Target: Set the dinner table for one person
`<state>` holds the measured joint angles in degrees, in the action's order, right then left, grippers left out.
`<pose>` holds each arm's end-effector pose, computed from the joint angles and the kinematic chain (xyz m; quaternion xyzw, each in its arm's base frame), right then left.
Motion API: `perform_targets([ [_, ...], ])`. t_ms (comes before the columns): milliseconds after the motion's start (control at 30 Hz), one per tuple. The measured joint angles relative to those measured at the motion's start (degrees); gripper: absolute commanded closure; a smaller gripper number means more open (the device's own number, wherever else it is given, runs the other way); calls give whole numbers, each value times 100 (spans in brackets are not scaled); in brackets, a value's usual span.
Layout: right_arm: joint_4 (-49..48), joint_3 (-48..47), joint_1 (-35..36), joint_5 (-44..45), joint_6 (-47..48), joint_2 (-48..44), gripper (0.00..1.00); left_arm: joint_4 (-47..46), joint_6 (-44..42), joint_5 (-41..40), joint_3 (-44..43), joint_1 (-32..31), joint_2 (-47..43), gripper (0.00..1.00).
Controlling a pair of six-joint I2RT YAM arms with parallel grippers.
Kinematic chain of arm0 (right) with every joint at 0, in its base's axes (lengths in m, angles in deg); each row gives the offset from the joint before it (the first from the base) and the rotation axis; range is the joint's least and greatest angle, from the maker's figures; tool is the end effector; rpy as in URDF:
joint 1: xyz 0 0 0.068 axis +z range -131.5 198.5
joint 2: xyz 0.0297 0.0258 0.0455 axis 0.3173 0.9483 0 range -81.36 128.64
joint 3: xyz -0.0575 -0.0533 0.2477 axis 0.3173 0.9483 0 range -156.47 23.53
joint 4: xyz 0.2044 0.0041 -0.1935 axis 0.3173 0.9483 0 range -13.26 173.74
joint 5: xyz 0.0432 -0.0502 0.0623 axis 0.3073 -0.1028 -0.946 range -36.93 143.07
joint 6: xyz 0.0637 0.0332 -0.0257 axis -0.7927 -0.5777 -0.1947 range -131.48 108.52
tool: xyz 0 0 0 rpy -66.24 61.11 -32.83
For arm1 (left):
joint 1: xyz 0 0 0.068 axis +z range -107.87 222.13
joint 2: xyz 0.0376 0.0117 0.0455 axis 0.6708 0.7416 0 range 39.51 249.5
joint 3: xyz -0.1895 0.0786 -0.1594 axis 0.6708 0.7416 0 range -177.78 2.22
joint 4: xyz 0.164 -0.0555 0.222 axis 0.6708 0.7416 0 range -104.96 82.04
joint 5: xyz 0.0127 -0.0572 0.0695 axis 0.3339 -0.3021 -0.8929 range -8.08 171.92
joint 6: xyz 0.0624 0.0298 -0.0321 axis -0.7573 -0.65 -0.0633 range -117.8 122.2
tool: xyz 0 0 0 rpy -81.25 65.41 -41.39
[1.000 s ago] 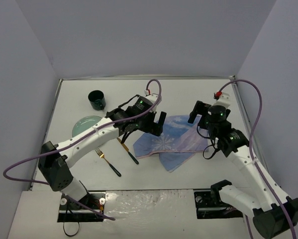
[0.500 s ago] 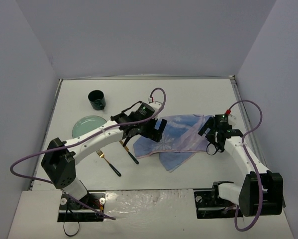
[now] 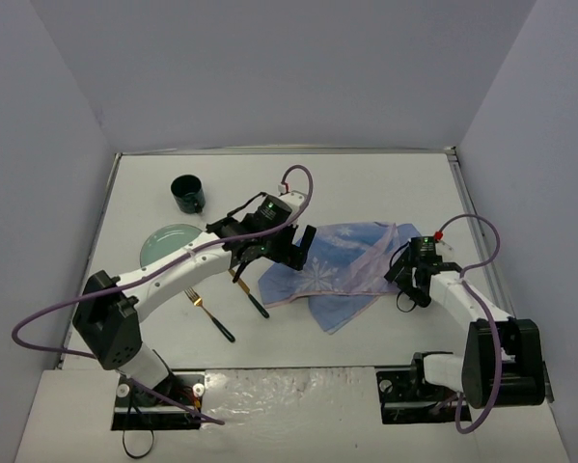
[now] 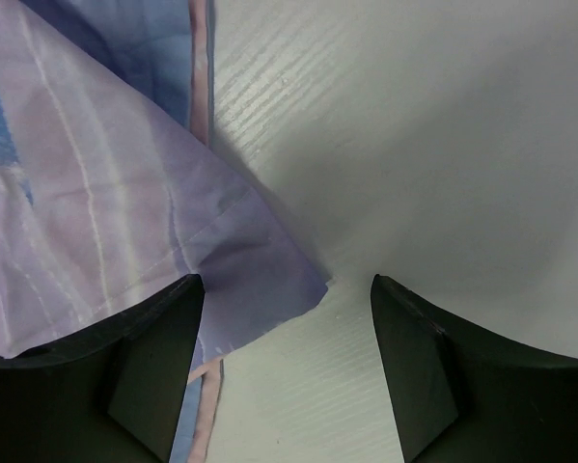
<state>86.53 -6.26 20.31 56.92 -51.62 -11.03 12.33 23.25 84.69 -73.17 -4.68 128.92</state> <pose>0.2655 0.0040 0.1153 0.3194 0.8843 0.0919 0.3280 0.2677 -0.2896 0.2662 0.2127 0.8857 -0.2483 0.3296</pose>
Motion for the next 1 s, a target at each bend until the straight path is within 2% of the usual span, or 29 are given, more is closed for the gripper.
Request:
perform_targets([
  [167,-269,16,2,-66,51,83,48,42,1,-10,115,39,-214,3],
  [267,-389,16,14,-145,98,135,59,72,1,-8,119,39,-264,3],
  [367,-514,7,59,-179,124,225,79,72,2,-5,119,39,-275,3],
  [500,-584,-22,306,-230,166,316,99,73,3,-3,119,39,-283,3],
  [667,-218,-410,895,-177,178,298,100,76,5,-8,119,41,-364,3],
  [1000,235,-2545,1913,-61,379,234,100,75,62,-12,248,201,-686,3],
])
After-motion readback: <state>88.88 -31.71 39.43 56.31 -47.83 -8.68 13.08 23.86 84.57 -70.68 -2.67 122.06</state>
